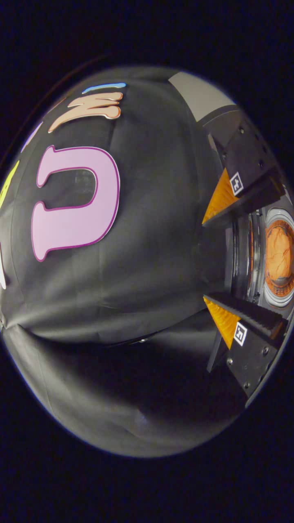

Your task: Put the clothes into the washing machine and then close the washing machine lid.

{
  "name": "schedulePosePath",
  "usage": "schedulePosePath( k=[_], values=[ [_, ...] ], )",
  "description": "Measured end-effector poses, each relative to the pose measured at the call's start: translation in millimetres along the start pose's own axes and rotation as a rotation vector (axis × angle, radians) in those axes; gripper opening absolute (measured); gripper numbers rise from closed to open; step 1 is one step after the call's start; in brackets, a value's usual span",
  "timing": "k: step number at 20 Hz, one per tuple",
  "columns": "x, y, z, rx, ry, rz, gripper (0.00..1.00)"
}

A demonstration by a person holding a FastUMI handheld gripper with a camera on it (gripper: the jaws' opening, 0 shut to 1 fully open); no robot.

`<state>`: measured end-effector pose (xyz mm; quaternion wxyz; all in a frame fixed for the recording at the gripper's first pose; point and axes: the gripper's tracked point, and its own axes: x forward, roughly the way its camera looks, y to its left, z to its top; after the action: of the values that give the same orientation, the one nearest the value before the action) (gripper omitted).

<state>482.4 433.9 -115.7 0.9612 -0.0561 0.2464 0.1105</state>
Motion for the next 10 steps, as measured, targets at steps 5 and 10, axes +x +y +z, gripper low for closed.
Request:
schedulePosePath(
  k=[5,10],
  values=[
    [0.4,-0.7,-0.1,-0.004,-0.002,-0.008,0.97],
    [-0.4,0.3,2.1,-0.005,-0.025,0.005,0.97]
  ],
)
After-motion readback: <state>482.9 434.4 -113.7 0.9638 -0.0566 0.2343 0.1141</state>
